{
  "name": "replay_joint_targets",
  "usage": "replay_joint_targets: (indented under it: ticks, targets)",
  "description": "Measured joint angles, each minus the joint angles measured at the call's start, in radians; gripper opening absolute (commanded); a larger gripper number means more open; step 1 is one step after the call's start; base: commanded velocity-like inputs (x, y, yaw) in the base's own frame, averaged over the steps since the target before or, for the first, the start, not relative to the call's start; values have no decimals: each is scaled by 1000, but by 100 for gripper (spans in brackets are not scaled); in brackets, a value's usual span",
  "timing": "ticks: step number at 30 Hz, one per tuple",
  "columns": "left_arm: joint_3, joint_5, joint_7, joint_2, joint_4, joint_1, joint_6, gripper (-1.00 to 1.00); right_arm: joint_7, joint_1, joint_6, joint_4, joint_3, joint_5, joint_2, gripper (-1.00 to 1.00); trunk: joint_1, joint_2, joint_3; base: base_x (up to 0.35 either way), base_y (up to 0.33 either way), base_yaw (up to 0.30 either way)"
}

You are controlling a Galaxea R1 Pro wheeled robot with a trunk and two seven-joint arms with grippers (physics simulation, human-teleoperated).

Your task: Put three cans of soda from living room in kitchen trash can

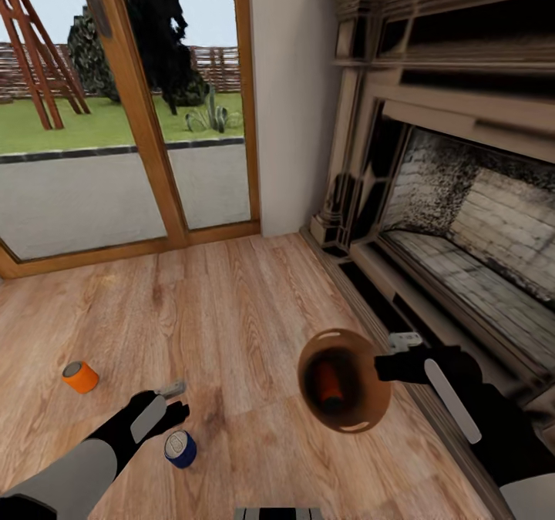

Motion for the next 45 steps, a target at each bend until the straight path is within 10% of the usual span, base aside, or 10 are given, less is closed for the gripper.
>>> replay_joint_targets:
  ticks: [32, 39, 45]
  targets:
    - [-7, 0, -7, 2, 15, -84, 1, 100, 3, 44, 0, -143, -12, -19, -71, -100, 14, -8, -124, 0, 0, 0]
    - [-8, 0, -8, 0, 15, -84, 1, 100, 3, 77, 0, -228, -16, -158, -165, -100, 17, -9, -151, 0, 0, 0]
    - [-9, 0, -8, -1, 15, -84, 1, 100, 4, 84, 0, -242, -17, -180, -180, -100, 20, -11, -174, 0, 0, 0]
